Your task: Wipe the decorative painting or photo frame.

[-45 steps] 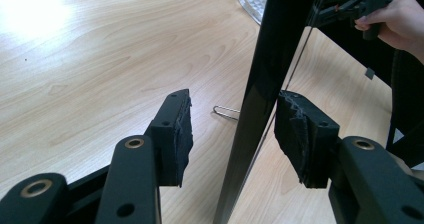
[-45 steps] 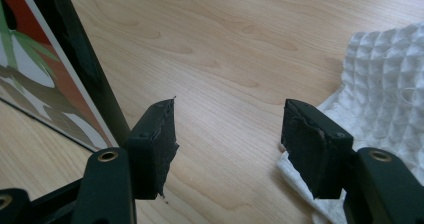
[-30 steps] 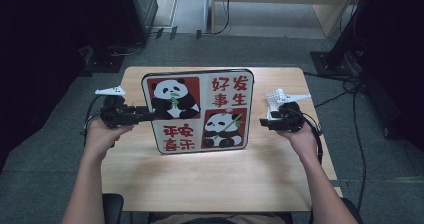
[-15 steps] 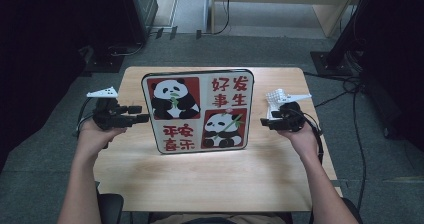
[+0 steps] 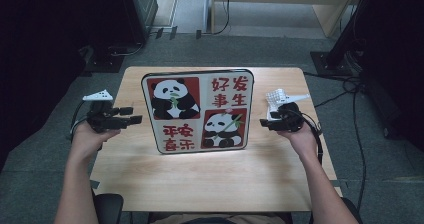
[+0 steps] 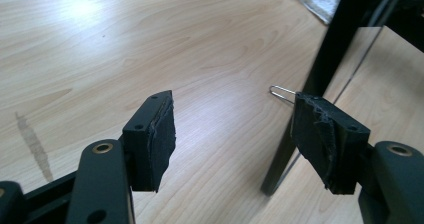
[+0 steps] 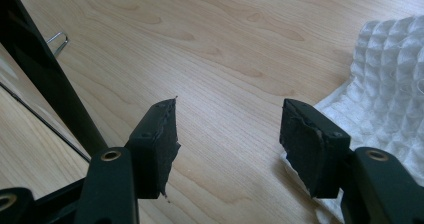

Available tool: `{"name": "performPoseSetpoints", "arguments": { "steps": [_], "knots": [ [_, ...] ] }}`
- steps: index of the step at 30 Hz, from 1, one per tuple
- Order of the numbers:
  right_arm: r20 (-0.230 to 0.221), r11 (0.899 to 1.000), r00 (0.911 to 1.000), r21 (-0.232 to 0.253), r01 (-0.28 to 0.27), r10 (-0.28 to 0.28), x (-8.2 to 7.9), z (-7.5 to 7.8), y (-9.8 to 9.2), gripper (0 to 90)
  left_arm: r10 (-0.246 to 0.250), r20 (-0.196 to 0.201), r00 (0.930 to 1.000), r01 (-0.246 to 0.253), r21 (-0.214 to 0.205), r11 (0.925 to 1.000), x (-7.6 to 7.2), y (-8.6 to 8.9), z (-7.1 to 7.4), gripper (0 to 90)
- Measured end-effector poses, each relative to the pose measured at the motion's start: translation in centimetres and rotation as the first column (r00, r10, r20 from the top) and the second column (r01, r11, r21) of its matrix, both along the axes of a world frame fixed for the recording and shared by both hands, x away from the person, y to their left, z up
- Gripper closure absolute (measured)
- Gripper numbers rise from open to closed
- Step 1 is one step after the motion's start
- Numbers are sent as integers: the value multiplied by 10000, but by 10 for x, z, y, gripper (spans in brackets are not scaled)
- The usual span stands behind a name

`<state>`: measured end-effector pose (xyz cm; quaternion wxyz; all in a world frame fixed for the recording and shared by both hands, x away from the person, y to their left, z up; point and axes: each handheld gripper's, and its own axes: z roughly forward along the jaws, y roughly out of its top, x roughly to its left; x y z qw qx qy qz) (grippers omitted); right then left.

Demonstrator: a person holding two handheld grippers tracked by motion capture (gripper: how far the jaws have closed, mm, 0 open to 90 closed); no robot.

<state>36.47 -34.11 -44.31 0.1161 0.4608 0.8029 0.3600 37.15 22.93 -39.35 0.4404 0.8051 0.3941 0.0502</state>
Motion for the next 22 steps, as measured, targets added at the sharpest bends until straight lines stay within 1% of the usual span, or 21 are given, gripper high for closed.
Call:
{"name": "performPoseSetpoints", "arguments": {
  "steps": [2,5,8,9,11,14,16,17,18,21,22],
  "knots": [
    [-32,10000,10000,-16,18,-18,0,0,0,403,96,-65,9999,-95,94,9999,1,1,-3,330],
    [17,10000,10000,-45,-32,32,1,-1,0,402,352,-59,9994,-351,230,9991,3,2,-7,318],
    [-91,10000,10000,-36,-13,13,1,-2,1,400,531,8,9986,-531,319,9981,4,4,-11,319],
    [-142,10000,9999,-38,19,-19,1,-3,1,399,658,-73,9978,-655,352,9972,5,4,-13,319],
    [-100,10000,10000,-55,-4,3,2,-4,1,398,755,-162,9970,-748,423,9963,7,5,-16,319],
    [-86,10000,10000,-56,-49,48,2,-5,2,396,792,-280,9965,-778,498,9957,9,7,-20,319],
    [-166,10000,9999,-56,-41,40,1,-5,3,394,839,-350,9959,-821,487,9954,10,8,-23,319],
    [-101,9999,9999,-104,-111,110,2,-5,3,393,842,-363,9958,-824,499,9954,10,9,-24,319],
    [-172,9999,9998,-107,-95,93,1,-5,4,392,843,-368,9958,-824,507,9953,10,9,-24,319],
    [-106,9998,9999,-124,-134,133,2,-5,4,390,896,-318,9955,-882,429,9952,10,9,-24,320],
    [-78,9998,9999,-156,-146,145,2,-5,4,389,844,-120,9964,-839,354,9958,9,9,-23,321]
  ]
}}
